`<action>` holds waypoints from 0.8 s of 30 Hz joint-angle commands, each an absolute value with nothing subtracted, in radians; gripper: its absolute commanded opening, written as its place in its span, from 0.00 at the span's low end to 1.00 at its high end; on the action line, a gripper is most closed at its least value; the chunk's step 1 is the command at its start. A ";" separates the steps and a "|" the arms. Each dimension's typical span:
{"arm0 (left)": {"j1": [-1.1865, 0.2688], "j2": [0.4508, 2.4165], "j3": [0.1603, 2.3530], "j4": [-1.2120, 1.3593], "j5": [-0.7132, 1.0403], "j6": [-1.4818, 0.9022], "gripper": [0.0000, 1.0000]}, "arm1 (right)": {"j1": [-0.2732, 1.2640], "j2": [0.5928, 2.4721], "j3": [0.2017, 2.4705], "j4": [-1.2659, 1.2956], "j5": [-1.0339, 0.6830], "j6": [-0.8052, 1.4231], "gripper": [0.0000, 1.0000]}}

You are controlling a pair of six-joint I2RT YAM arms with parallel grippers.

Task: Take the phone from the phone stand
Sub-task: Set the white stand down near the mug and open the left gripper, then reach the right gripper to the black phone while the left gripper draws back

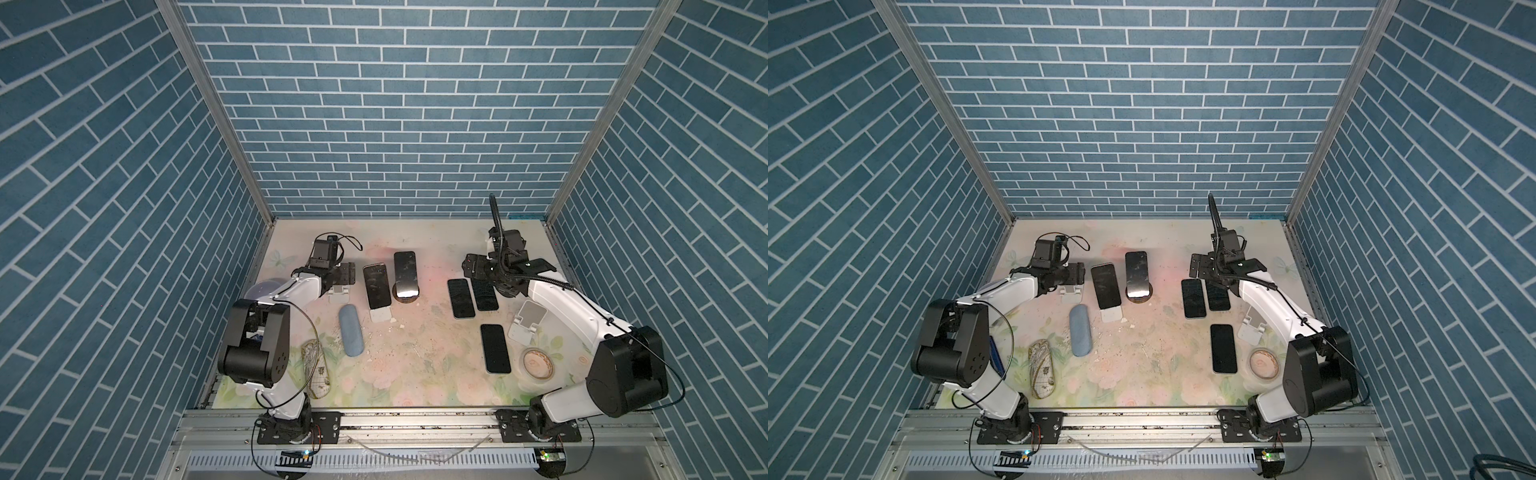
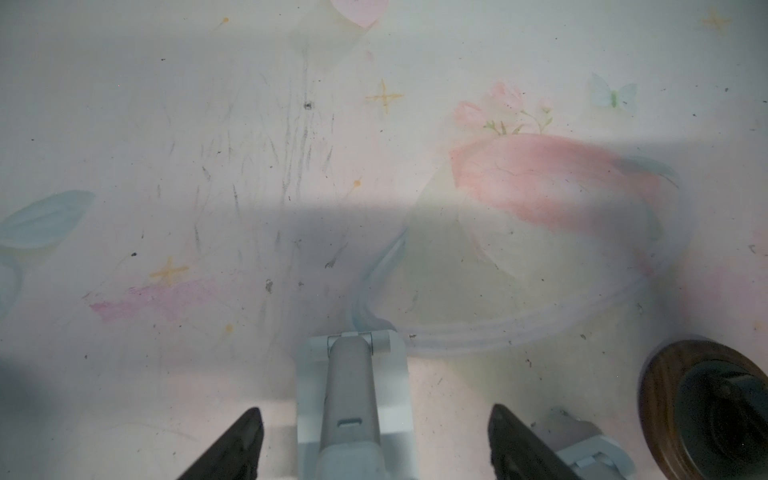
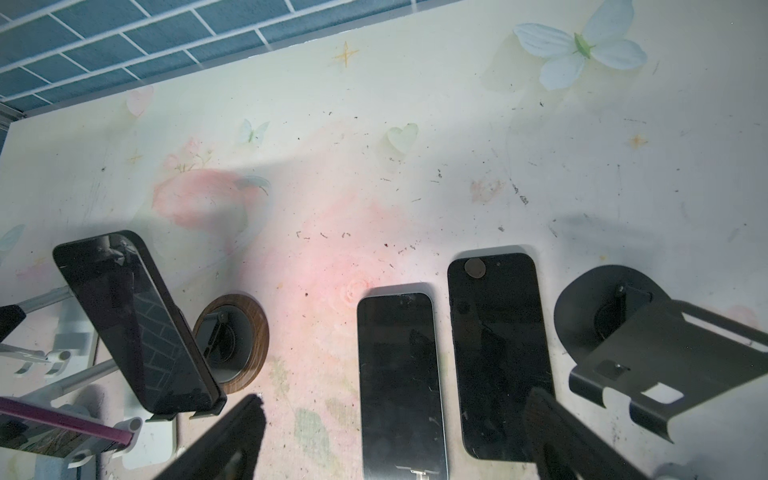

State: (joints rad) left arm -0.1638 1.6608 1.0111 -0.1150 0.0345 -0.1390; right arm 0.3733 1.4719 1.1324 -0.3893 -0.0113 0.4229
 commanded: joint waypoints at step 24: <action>-0.163 1.301 0.881 -0.244 -0.044 -0.268 1.00 | 0.431 1.530 1.220 -0.440 0.041 0.450 0.98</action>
